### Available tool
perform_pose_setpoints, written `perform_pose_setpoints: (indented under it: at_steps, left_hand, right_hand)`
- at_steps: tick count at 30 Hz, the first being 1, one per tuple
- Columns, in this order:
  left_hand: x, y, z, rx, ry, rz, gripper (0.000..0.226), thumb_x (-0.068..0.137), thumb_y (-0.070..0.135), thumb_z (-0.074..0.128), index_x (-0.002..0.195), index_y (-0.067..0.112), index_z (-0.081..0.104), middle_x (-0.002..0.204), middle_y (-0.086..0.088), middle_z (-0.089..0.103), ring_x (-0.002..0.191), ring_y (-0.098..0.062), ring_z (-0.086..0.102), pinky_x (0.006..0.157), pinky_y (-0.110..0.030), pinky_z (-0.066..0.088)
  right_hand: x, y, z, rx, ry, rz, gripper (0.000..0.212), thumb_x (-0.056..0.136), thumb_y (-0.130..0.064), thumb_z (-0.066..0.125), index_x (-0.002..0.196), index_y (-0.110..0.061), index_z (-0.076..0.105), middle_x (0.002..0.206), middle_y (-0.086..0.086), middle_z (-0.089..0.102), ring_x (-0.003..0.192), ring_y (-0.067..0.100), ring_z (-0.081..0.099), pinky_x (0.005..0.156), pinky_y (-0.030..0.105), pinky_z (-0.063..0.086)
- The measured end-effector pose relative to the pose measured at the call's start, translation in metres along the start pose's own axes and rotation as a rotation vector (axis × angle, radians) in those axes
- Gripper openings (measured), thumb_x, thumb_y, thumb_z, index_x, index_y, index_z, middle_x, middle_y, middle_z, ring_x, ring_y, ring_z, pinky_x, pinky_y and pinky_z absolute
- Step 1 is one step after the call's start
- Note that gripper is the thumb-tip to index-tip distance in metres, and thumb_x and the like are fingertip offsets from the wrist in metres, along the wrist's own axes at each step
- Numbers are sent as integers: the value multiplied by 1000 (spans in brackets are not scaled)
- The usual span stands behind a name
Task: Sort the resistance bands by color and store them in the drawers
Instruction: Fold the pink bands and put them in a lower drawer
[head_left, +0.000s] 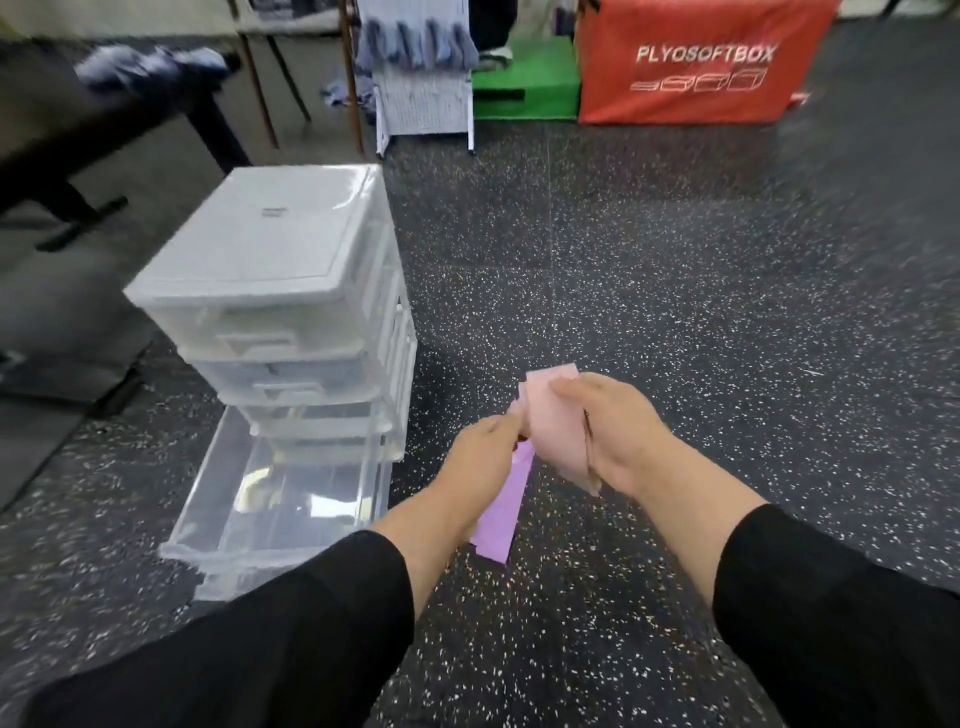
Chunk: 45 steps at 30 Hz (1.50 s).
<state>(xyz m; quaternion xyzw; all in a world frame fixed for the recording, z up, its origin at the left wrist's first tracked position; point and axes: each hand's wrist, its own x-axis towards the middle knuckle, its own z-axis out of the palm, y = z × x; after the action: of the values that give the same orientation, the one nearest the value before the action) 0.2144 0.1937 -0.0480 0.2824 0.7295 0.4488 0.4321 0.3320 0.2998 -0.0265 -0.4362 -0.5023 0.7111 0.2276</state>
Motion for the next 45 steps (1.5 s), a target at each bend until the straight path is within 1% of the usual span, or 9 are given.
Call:
perform_pose_setpoints:
  at_steps: [5, 11, 15, 20, 25, 30, 33, 40, 45]
  left_hand:
    - [-45, 59, -28, -302, -43, 65, 32, 104, 40, 52, 116, 17, 70, 103, 4, 77, 90, -12, 68, 72, -29, 46]
    - [-105, 95, -78, -191, -26, 224, 19, 103, 22, 55, 110, 14, 72, 98, -5, 79, 83, -17, 69, 70, -31, 47]
    - [-137, 104, -100, -87, 73, 358, 16, 100, 23, 61, 91, 12, 70, 75, 7, 71, 69, -11, 60, 68, -29, 46]
    - [-155, 115, -112, -155, 223, 475, 10, 93, 18, 72, 85, 13, 68, 75, 3, 68, 62, -3, 57, 56, -16, 43]
    - [-164, 122, -115, -122, 277, 564, 10, 89, 18, 76, 91, 11, 70, 92, 4, 69, 75, 9, 58, 69, -7, 45]
    - [-157, 119, -120, -292, 125, 436, 41, 87, 26, 80, 117, 25, 52, 116, -7, 72, 99, -20, 71, 86, -39, 54]
    - [-156, 116, -125, -225, 22, 419, 25, 95, 20, 70, 119, 12, 67, 112, -12, 76, 100, -22, 71, 100, -53, 50]
    - [-153, 109, -145, -382, 144, 362, 17, 95, 13, 69, 109, 4, 71, 91, -8, 76, 73, -14, 69, 63, -24, 56]
    - [-144, 99, -183, -420, 227, 307, 17, 97, 17, 66, 112, 8, 69, 98, -8, 76, 83, -19, 72, 80, -37, 59]
  right_hand:
    - [-51, -48, 39, -78, -103, -96, 19, 98, -13, 63, 109, 2, 70, 102, 17, 77, 90, 30, 74, 81, 46, 60]
    - [-110, -88, 66, -200, -160, -203, 18, 95, -9, 66, 102, 5, 73, 101, 22, 76, 89, 33, 72, 93, 56, 55]
    - [-140, -103, 77, -465, -46, -441, 16, 88, -27, 74, 82, -12, 76, 73, 7, 70, 57, 14, 56, 63, 32, 49]
    - [-148, -100, 88, -526, 73, -682, 8, 87, -34, 77, 86, -27, 78, 132, -16, 62, 116, 7, 62, 101, 35, 47]
    - [-154, -95, 95, -183, -30, -708, 1, 90, -17, 76, 90, -17, 75, 91, 9, 78, 83, 15, 67, 82, 43, 54]
    - [-155, -92, 105, -18, -23, -668, 4, 91, -16, 75, 94, -15, 73, 90, 10, 78, 82, 19, 72, 75, 39, 56]
    - [-151, -90, 110, 20, -9, -641, 23, 89, -14, 77, 101, -18, 58, 95, 11, 78, 81, 22, 71, 69, 36, 53]
    - [-135, -64, 124, -134, -254, -411, 58, 80, -44, 79, 127, -20, 58, 111, 4, 77, 108, 24, 73, 99, 50, 53]
    - [-124, -51, 161, -176, -299, -405, 29, 87, -24, 79, 110, -9, 73, 107, 10, 78, 107, 35, 72, 99, 57, 54]
